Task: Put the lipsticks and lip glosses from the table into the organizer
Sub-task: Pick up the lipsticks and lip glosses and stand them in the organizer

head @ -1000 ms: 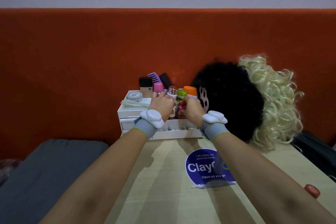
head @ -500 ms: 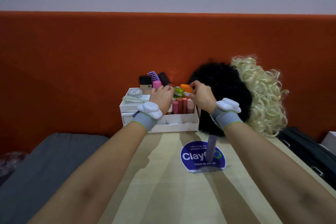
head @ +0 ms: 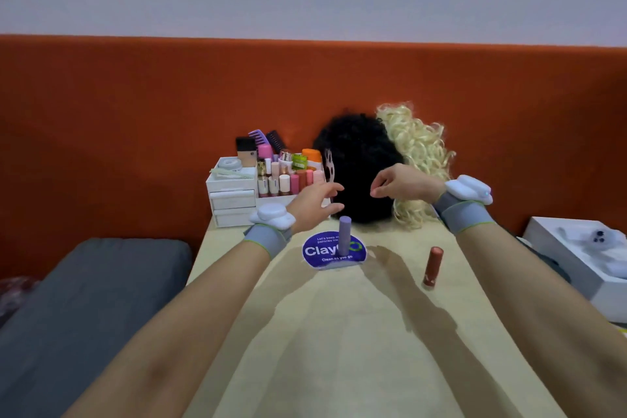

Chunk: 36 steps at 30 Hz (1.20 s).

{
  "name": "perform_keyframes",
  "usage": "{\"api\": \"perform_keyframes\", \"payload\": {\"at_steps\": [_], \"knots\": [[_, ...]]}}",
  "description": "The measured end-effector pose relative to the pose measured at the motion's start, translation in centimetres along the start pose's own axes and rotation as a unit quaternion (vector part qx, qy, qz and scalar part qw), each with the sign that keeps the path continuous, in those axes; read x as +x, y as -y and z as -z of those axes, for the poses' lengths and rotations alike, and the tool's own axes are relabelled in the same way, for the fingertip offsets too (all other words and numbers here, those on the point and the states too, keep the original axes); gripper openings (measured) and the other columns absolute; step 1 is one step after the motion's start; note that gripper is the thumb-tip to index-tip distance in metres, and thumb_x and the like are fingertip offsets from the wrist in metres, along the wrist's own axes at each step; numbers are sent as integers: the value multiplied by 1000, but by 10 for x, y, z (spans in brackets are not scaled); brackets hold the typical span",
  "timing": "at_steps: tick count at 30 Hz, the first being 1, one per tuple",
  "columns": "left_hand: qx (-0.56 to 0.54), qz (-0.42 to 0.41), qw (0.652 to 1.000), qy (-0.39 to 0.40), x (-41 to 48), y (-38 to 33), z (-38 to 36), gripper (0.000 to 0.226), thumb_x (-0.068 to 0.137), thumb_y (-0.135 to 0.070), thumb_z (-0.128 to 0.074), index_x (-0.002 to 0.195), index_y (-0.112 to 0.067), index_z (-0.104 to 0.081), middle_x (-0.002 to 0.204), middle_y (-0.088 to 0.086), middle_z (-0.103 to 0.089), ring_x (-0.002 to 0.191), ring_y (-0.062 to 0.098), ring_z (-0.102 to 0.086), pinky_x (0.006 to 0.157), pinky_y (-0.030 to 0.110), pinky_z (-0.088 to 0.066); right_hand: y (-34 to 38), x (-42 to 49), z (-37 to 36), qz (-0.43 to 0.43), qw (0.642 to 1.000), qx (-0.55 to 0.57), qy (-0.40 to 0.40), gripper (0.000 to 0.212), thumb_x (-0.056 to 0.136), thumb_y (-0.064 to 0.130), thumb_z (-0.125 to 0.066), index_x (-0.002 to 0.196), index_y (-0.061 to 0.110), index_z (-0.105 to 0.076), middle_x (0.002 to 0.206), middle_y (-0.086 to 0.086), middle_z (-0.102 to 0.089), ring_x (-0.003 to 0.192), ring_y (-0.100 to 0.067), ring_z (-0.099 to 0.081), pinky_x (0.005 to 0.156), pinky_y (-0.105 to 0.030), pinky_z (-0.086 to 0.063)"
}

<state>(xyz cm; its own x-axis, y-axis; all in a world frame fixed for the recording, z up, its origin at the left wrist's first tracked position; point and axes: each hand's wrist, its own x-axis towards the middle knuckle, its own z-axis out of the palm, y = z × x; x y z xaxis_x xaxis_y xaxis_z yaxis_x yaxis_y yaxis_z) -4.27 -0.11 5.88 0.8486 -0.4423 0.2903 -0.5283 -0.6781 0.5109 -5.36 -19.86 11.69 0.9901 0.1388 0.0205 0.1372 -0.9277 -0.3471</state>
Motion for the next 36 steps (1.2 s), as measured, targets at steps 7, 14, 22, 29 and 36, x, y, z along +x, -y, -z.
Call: {"api": "perform_keyframes", "payload": {"at_steps": [7,14,22,29,36], "knots": [[3,71,996,49,-14,-9,-43,44,86,-10,-58,128,-7,-43,119,19,-58,110,33,-55,94,35,-43,-9,-49,-4,-110,947,-176,245,53,82,41,-67,128,17,-55,124,-8,-58,92,-21,-56,70,-20,-57],[-88,89,992,14,-29,-8,-57,36,76,6,-41,108,-9,-42,79,16,-70,88,26,-57,83,30,-46,-25,-58,-30,-149,932,-182,274,35,84,18,-68,116,9,-56,81,-3,-61,75,-21,-60,55,-23,-48],[-89,98,990,-40,-35,6,-39,29,87,2,-46,114,-9,-45,84,8,-64,75,18,-50,72,25,-37,-28,-38,-45,-116,981,-35,148,19,76,-1,-72,85,8,-58,66,-4,-57,51,-13,-56,46,-15,-51],[-81,115,984,-112,-15,33,-5,30,85,-7,-60,114,-5,-50,95,13,-61,79,25,-53,80,38,-47,4,-3,-48,-50,996,36,57,16,74,4,-74,85,3,-63,80,-8,-63,48,-6,-55,46,-10,-45],[-79,137,973,-166,38,68,24,31,86,-6,-56,117,-4,-50,113,23,-60,102,38,-57,90,42,-44,37,59,-49,12,996,69,-55,22,82,0,-57,103,-1,-63,101,-23,-69,84,-37,-70,80,-41,-58]]}}
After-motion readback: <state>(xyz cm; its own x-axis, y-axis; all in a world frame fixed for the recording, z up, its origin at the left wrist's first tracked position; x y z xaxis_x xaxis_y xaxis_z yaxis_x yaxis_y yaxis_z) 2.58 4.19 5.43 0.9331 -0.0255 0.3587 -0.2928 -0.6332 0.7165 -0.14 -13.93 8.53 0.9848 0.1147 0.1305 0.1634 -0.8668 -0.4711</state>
